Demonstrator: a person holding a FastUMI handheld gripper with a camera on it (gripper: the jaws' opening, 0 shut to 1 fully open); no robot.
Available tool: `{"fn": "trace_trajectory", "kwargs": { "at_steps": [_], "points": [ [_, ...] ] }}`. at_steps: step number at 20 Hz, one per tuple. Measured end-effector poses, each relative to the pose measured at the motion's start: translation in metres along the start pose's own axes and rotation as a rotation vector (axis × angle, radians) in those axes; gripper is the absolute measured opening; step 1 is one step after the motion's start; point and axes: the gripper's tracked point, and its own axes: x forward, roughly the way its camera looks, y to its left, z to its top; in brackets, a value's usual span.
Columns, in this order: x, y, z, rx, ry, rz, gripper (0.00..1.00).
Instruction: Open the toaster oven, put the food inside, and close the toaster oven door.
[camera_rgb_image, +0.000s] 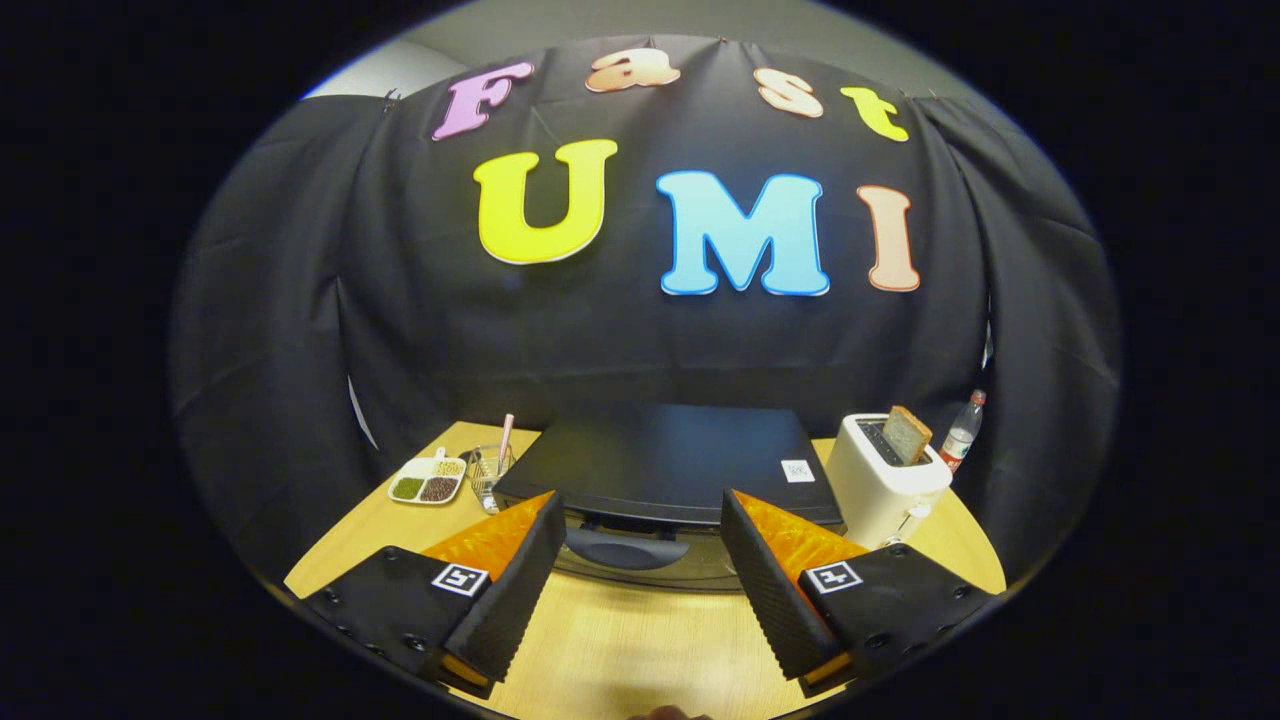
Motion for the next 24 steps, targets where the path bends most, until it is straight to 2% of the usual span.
{"fn": "trace_trajectory", "kwargs": {
  "at_steps": [6, 11, 17, 21, 24],
  "points": [
    [-0.049, -0.055, 0.035, 0.135, -0.12, -0.049, 0.99],
    [-0.087, -0.104, 0.042, 0.017, -0.169, -0.137, 0.98],
    [-0.119, -0.105, 0.044, -0.041, -0.235, -0.125, 0.98],
    [-0.114, -0.105, 0.013, 0.007, -0.157, -0.14, 0.99],
    [-0.107, -0.108, 0.017, 0.023, -0.146, -0.152, 0.99]
  ]
}}
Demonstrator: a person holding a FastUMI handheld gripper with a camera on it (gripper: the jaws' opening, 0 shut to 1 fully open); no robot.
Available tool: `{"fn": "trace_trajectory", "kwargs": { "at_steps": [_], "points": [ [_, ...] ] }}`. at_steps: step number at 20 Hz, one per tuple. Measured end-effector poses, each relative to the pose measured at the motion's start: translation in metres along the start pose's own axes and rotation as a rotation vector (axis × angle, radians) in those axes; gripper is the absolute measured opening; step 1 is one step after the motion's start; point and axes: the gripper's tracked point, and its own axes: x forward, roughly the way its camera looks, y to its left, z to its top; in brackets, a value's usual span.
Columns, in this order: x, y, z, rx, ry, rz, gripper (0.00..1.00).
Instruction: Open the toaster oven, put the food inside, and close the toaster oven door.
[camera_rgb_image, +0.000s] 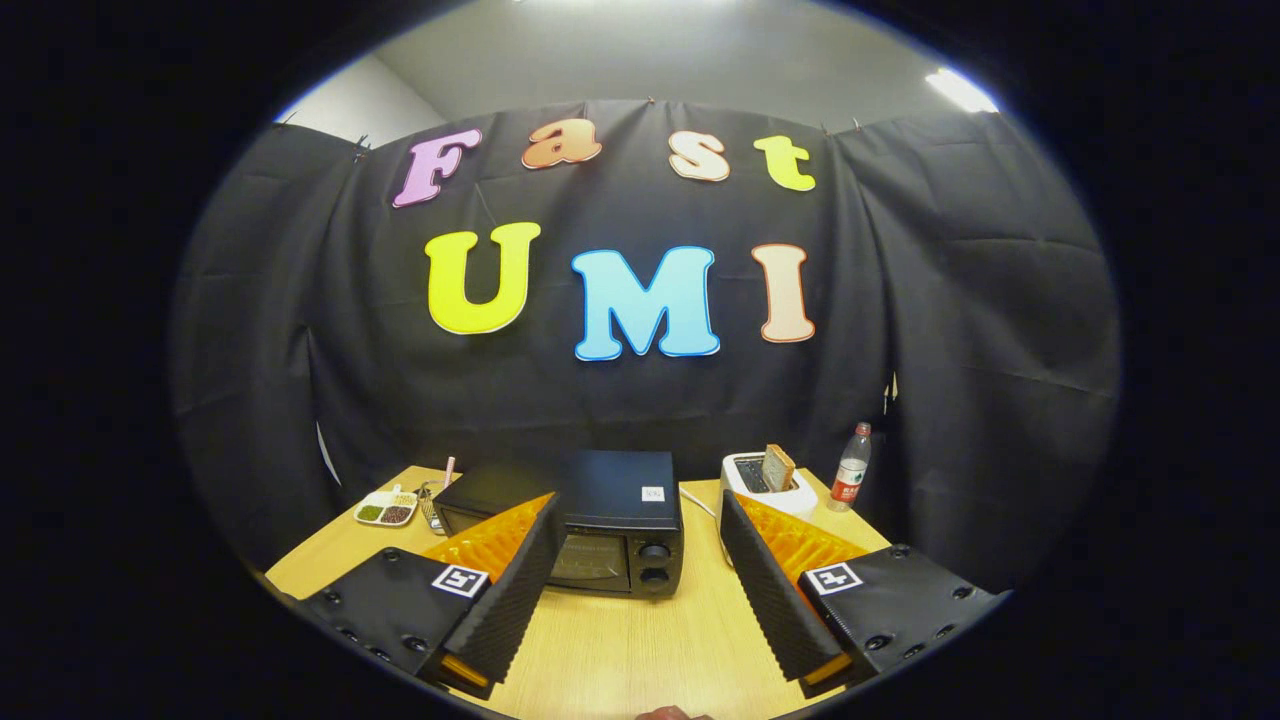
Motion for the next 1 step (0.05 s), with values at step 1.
{"fn": "trace_trajectory", "kwargs": {
  "at_steps": [1],
  "points": [
    [0.0031, 0.0007, 0.0011, -0.007, 0.0, -0.002, 0.99]
  ]
}}
